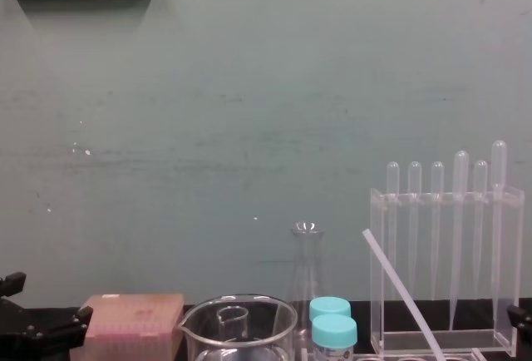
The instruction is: Pick up the stirring rod with one hand, then place it down.
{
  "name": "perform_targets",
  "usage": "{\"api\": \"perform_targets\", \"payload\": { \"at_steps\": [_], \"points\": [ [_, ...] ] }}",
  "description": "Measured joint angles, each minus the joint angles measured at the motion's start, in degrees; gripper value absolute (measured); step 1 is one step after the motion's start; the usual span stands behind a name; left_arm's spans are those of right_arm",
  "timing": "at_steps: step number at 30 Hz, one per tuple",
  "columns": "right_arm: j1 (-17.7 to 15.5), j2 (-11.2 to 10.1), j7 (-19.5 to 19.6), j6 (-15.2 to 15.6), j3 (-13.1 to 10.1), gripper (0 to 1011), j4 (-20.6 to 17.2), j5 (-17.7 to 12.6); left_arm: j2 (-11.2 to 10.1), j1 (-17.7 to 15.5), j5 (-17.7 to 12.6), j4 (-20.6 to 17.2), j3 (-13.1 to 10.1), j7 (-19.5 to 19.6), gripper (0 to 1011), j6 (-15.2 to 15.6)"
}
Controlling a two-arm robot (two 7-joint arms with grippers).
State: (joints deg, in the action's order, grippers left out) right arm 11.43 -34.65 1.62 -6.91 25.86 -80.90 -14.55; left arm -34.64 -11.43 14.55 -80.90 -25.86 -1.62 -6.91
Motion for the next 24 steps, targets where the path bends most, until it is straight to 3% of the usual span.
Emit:
{"api": "perform_targets", "payload": {
  "at_steps": [24],
  "points": [
    [0.0, 0.0, 0.0, 0.0, 0.0, 1003, 0.0, 0.0, 0.0, 0.0, 0.0, 0.0, 0.0, 0.0, 1000, 0.0]
  ]
}}
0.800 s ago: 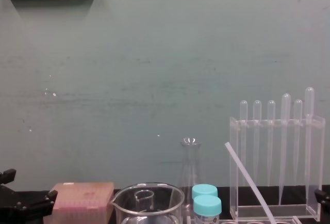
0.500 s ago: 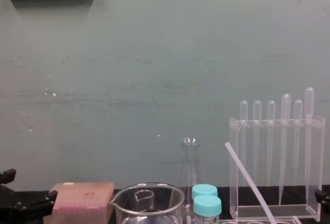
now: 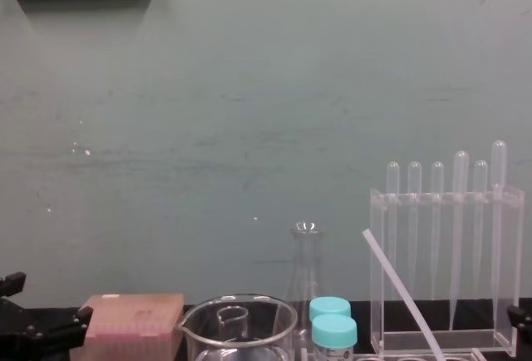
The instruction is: Pick up the stirring rod with one hand, then place it down.
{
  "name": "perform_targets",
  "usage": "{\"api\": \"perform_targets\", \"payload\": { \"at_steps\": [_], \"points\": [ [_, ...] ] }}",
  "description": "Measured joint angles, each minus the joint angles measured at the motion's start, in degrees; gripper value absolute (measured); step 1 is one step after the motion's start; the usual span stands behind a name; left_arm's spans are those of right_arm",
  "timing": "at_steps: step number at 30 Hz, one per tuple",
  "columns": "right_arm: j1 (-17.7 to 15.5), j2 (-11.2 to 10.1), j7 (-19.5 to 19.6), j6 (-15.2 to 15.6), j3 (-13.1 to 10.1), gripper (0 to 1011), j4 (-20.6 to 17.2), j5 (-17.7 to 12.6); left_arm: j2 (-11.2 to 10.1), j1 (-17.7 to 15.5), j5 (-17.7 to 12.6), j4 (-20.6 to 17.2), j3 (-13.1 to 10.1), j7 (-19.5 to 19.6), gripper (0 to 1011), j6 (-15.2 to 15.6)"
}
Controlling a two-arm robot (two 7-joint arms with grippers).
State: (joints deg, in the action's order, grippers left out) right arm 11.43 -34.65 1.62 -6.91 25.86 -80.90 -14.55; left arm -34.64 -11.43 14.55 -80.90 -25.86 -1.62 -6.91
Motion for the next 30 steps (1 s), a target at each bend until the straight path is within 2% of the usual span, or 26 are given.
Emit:
{"api": "perform_targets", "payload": {
  "at_steps": [30],
  "points": [
    [0.0, 0.0, 0.0, 0.0, 0.0, 1003, 0.0, 0.0, 0.0, 0.0, 0.0, 0.0, 0.0, 0.0, 1000, 0.0]
  ]
}}
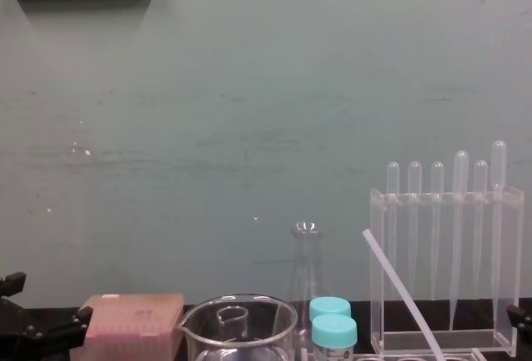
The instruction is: Pick up the stirring rod with one hand, then place it down.
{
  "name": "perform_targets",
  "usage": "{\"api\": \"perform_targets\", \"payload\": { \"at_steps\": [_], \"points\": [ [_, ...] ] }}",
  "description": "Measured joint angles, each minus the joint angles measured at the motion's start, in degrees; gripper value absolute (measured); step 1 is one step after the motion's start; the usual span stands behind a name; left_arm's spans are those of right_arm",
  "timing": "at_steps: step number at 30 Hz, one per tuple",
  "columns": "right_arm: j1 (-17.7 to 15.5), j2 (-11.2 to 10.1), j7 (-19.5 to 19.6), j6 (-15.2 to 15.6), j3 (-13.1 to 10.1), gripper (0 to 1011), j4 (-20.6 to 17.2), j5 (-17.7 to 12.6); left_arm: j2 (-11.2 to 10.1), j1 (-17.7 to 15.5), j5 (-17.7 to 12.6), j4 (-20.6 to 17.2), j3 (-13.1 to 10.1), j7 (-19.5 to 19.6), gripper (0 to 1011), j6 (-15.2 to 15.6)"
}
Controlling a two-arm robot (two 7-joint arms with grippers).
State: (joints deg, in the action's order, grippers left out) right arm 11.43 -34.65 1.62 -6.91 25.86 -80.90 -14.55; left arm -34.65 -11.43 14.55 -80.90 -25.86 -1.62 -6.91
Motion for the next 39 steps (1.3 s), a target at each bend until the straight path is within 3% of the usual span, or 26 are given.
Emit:
{"api": "perform_targets", "payload": {
  "at_steps": [27, 32, 36, 39],
  "points": [
    [-0.01, 0.08, -0.01, -0.3, -0.2, 1003, 0.04, 0.14, 0.0, 0.0, 0.0, 0.0, 0.0, 0.0, 1000, 0.0],
    [-0.35, 0.73, 1.24, -3.89, -1.68, 1003, 0.4, 1.45, 0.0, 0.0, 0.0, 0.0, 0.0, 0.0, 1000, 0.0],
    [-0.46, 1.74, 5.44, -8.74, -3.2, 1003, 0.68, 5.13, 0.0, 0.0, 0.0, 0.0, 0.0, 0.0, 1000, 0.0],
    [0.45, 3.0, 9.85, -13.35, -4.36, 1003, 1.23, 9.72, 0.0, 0.0, 0.0, 0.0, 0.0, 0.0, 1000, 0.0]
  ]
}}
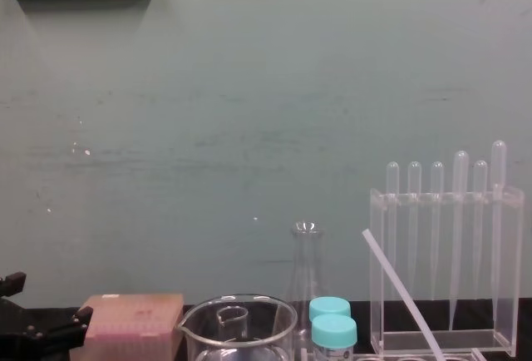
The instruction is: Pick up the stirring rod with one hand, then place it down.
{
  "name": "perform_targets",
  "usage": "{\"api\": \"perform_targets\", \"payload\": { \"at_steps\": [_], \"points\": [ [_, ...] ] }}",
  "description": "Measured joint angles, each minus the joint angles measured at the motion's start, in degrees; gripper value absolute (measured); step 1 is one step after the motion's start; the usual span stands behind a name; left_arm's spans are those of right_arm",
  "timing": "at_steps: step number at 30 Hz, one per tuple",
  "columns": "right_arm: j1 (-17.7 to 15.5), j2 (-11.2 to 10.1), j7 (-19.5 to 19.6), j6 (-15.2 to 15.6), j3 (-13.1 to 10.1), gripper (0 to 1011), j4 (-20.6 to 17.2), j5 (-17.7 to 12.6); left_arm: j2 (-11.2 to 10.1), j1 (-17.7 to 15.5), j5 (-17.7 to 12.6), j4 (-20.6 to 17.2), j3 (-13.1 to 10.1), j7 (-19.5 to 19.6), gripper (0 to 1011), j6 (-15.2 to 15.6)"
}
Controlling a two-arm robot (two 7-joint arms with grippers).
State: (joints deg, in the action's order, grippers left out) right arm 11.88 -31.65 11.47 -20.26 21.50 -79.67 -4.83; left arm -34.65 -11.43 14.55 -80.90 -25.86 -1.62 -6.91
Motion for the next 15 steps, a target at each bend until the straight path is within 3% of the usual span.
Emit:
{"api": "perform_targets", "payload": {
  "at_steps": [5, 9, 12, 15],
  "points": [
    [2.1, 1.3, 1.22, -5.07, -0.35, 1003, 0.61, 2.85, 0.0, 0.0, 0.0, 0.0, 0.0, 0.0, 1000, 0.0],
    [3.86, 1.88, -2.01, -8.94, 0.41, 1003, 0.87, 2.23, 0.0, 0.0, 0.0, 0.0, 0.0, 0.0, 1000, 0.0],
    [5.08, 2.17, -6.31, -11.42, 1.45, 1003, 0.88, -0.13, 0.0, 0.0, 0.0, 0.0, 0.0, 0.0, 1000, 0.0],
    [6.17, 2.43, -12.77, -12.14, 2.88, 1003, 0.65, -5.36, 0.0, 0.0, 0.0, 0.0, 0.0, 0.0, 1000, 0.0]
  ]
}}
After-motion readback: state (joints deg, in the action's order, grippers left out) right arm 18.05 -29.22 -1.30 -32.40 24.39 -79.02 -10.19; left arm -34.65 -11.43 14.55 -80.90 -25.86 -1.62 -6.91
